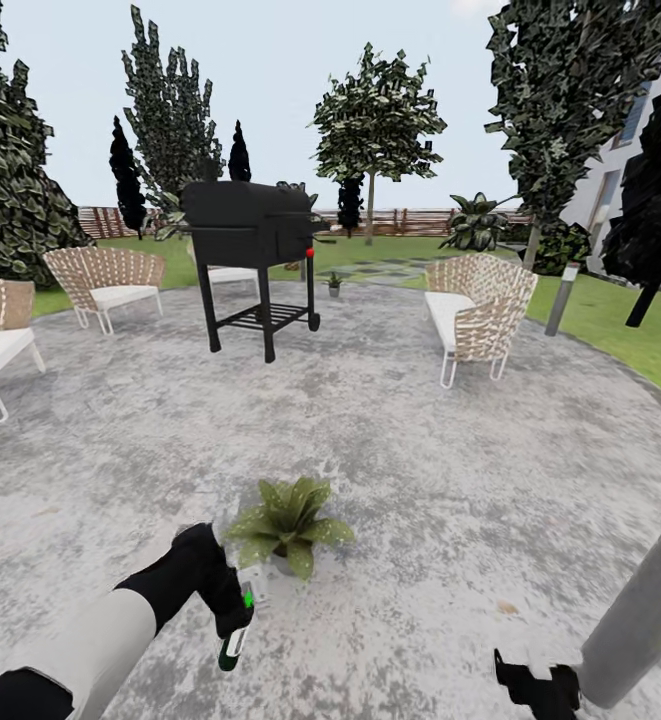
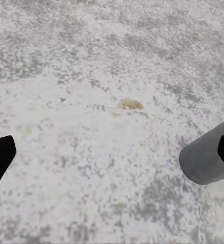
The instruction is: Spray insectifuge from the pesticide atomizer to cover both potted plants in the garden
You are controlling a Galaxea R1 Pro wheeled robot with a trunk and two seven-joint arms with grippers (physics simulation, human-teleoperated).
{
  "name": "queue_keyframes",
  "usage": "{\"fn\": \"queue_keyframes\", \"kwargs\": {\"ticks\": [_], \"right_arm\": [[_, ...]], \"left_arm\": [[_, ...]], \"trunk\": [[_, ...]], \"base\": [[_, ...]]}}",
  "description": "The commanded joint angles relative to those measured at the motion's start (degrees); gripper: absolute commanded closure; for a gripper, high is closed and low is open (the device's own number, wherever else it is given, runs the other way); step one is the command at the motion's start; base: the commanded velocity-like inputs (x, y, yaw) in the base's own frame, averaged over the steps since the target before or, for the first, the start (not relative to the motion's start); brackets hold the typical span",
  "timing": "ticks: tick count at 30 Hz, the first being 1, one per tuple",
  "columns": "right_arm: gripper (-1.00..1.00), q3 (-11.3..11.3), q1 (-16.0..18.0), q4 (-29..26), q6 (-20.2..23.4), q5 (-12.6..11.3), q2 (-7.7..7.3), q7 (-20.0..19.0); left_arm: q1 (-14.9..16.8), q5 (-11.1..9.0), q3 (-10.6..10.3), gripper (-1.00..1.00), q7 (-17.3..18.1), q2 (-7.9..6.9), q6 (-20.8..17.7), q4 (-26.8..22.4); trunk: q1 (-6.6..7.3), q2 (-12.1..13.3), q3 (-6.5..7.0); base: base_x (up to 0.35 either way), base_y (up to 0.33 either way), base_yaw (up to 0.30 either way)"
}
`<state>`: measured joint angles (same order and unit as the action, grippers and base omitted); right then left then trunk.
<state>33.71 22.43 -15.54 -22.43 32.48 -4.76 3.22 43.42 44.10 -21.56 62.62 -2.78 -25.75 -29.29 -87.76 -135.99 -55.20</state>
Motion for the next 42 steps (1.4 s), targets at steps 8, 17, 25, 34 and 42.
{"fn": "queue_keyframes", "kwargs": {"ticks": [8,17,25,34,42], "right_arm": [[-1.0,-9.5,1.1,-10.4,0.0,9.9,0.08,-30.0],[-1.0,-16.3,5.6,-12.1,0.4,10.9,0.87,-47.8],[1.0,-28.1,5.6,-12.2,0.3,10.7,6.2,-48.9],[1.0,-30.2,5.6,-14.8,0.3,10.6,8.97,-55.3],[1.0,-30.2,5.6,-16.1,0.3,10.5,11.53,-55.4]], "left_arm": [[-2.0,-2.2,8.8,1.0,-2.5,-0.51,12.4,0.0],[-2.1,-2.3,9.0,1.0,-3.4,0.03,21.4,1.7],[-2.6,-1.3,8.6,1.0,-5.0,2.93,25.4,6.1],[-4.7,-1.1,4.9,1.0,-7.1,3.95,26.3,6.0],[-5.3,-0.9,2.6,1.0,-7.6,4.24,28.0,6.1]], "trunk": [[0.05,0.0,-0.05],[0.05,0.0,-0.05],[0.05,0.0,-0.05],[0.05,0.0,-0.05],[0.05,0.0,-0.05]], "base": [[-0.221,0.0,0.0],[-0.002,0.0,0.0],[0.0,0.0,0.0],[0.0,0.0,0.0],[0.0,0.0,0.0]]}}
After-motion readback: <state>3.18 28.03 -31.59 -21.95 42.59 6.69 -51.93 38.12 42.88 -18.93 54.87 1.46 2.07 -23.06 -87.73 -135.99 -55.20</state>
